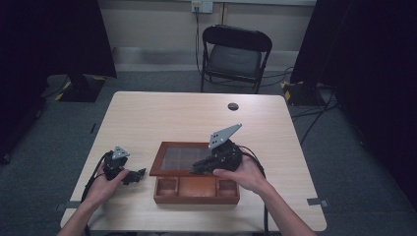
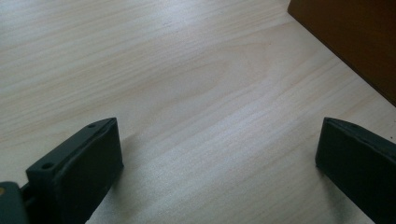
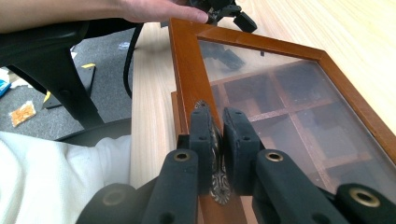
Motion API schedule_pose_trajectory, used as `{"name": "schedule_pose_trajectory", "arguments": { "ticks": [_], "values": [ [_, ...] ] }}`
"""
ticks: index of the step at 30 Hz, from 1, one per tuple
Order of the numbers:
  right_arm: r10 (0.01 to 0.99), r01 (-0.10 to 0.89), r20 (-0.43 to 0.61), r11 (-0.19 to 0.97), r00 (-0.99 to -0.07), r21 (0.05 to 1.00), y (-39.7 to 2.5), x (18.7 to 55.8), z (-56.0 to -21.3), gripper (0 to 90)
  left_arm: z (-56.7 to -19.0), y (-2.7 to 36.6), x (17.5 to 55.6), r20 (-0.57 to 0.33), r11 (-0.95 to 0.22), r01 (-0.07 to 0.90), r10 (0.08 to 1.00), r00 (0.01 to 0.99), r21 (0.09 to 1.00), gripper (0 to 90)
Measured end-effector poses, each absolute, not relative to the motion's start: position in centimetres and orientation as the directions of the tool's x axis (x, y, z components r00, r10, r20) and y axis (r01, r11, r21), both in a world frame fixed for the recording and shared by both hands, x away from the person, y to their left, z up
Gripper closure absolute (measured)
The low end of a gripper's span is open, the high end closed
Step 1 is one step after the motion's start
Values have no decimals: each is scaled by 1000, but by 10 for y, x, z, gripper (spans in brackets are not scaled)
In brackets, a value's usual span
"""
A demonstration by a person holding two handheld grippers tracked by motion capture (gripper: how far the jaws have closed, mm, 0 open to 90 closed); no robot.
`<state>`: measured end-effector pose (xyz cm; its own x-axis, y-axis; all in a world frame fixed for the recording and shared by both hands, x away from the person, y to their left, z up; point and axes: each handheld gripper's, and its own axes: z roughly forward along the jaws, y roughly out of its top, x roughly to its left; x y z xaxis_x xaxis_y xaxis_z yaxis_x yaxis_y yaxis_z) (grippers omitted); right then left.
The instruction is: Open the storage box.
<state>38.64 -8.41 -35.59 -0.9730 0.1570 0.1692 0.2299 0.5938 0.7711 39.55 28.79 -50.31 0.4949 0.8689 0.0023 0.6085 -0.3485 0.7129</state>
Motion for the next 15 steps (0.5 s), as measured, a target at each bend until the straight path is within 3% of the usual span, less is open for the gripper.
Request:
{"name": "schedule_pose_trajectory", "arguments": {
  "ticks": [15],
  "values": [
    [157, 224, 162, 596, -974, 771, -83, 396, -346, 828, -503, 288, 395, -1, -344, 609, 870, 493, 715, 0]
  ]
}}
